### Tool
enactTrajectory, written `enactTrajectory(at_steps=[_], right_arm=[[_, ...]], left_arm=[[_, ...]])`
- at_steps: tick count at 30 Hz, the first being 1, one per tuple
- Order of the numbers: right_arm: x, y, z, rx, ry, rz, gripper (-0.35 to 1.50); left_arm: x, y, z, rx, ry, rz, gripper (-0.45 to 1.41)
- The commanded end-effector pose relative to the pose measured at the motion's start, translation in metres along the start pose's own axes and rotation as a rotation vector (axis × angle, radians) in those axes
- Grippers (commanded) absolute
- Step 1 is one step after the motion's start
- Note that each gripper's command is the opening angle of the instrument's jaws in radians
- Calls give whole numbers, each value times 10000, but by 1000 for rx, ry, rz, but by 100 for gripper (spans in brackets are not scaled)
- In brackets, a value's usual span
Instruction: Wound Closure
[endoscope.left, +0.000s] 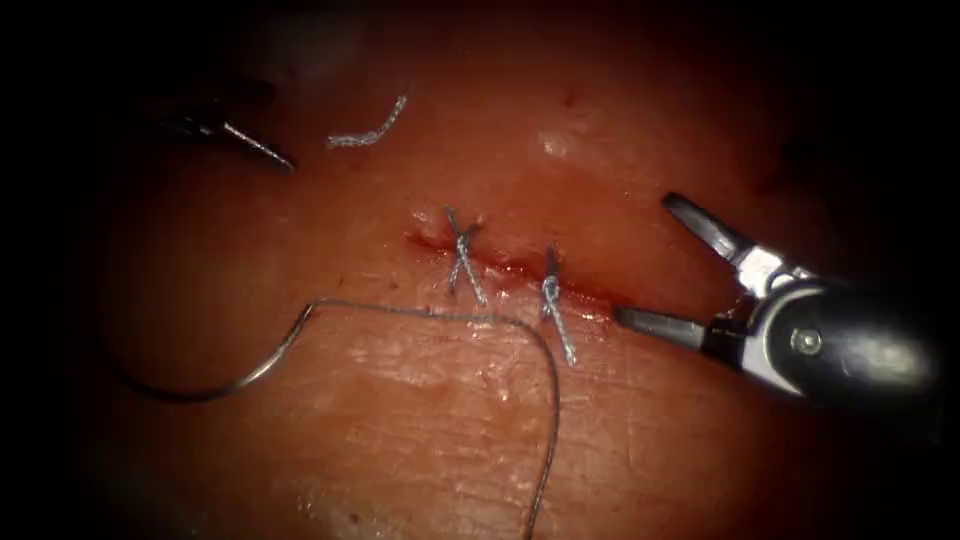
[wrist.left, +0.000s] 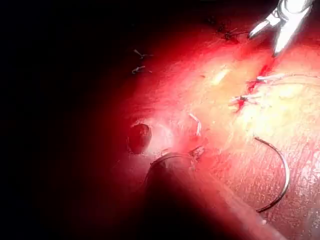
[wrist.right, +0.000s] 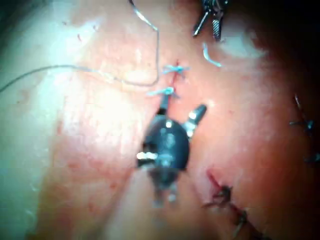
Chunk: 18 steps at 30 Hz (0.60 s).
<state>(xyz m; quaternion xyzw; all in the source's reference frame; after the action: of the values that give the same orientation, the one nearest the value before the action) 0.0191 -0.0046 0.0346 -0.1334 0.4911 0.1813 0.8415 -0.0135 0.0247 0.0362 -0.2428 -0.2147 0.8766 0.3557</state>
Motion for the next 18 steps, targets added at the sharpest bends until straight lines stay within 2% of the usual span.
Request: enactTrajectory(at_steps=[1, 4, 8, 11, 14, 18], right_arm=[[-2, -2, 8, 0, 3, -1, 125], [-2, -1, 8, 0, 3, 0, 125], [-3, 5, 12, 27, 15, 3, 125], [-4, 14, 9, 67, 31, 7, 123], [2, 20, 5, 87, 34, 13, 120], [12, 16, 2, 114, 49, 17, 113]], left_arm=[[10, 7, -1, -24, 57, 47, 56], [23, 28, -19, -62, 144, 112, 44], [51, 61, -49, -100, 272, 180, 41], [83, 104, -57, -179, 441, 264, 42], [95, 129, -53, -216, 501, 286, 46], [104, 162, -40, -233, 516, 354, 46]])
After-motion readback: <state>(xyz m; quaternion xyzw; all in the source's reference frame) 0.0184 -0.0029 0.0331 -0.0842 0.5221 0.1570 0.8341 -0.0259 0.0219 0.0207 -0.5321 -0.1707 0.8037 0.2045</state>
